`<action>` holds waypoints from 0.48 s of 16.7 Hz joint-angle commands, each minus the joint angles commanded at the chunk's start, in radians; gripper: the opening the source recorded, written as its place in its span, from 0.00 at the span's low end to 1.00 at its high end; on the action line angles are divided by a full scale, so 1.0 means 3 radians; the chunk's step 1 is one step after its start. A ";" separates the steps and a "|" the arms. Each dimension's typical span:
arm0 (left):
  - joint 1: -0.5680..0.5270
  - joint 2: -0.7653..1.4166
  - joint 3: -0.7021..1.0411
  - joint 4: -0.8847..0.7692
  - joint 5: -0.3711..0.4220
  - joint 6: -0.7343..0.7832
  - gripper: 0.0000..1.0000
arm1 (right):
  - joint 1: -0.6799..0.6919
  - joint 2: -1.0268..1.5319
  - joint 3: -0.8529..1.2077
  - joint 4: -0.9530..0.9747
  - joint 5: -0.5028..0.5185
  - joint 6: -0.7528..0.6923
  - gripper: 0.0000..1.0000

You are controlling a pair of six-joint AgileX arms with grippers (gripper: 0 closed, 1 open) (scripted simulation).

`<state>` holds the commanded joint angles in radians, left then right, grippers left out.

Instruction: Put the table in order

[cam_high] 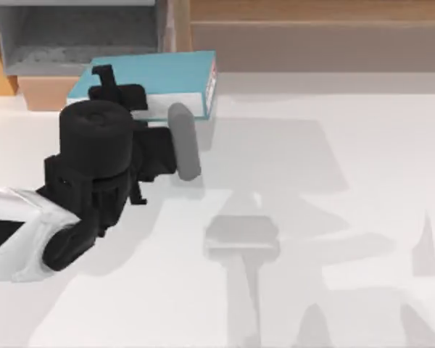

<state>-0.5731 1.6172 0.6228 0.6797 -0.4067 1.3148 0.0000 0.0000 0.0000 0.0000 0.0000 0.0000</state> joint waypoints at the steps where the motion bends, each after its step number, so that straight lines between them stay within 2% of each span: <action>1: 0.0159 -0.0028 -0.0073 0.0044 0.0063 0.0148 0.00 | 0.0000 0.0000 0.0000 0.0000 0.0000 0.0000 1.00; 5: 0.0720 0.0049 -0.0075 0.0211 0.0341 0.0555 0.00 | 0.0000 0.0000 0.0000 0.0000 0.0000 0.0000 1.00; 8: 0.0984 0.0259 0.0116 0.0306 0.0559 0.0687 0.00 | 0.0000 0.0000 0.0000 0.0000 0.0000 0.0000 1.00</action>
<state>-0.2779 1.6950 0.6574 0.7714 -0.2391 1.5209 0.0000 0.0000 0.0000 0.0000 0.0000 0.0000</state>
